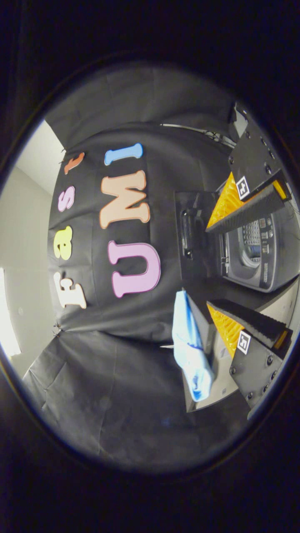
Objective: Put the clothes into the washing machine and then close the washing machine lid.
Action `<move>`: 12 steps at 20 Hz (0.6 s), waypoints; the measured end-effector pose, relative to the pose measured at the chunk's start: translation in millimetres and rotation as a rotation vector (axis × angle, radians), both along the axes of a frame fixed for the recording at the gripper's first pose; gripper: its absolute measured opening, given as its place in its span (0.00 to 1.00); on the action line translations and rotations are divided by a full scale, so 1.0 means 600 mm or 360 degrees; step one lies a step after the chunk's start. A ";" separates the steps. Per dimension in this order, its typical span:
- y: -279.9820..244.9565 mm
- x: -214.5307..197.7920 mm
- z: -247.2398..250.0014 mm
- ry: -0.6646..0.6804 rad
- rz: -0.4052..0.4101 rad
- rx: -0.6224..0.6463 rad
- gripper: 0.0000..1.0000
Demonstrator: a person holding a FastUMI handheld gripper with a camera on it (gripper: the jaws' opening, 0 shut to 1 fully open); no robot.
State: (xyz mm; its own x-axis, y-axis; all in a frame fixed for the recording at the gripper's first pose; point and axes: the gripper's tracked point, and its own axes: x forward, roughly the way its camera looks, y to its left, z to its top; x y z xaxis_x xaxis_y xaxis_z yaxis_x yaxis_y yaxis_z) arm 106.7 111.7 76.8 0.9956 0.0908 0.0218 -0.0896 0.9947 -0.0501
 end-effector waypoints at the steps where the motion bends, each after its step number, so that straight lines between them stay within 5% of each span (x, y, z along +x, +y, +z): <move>1: 0.018 0.011 0.021 -0.0018 0.0015 0.0007 0.98; 8: 0.174 0.100 0.079 0.0145 0.0089 0.0133 0.97; 12: 0.275 0.161 0.013 0.0546 0.0117 0.0159 0.98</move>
State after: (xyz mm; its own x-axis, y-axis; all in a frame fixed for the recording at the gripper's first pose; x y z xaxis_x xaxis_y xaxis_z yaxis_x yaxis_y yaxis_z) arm 203.2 277.0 84.6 0.9375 0.1765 -0.2999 -0.1557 0.9835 0.0921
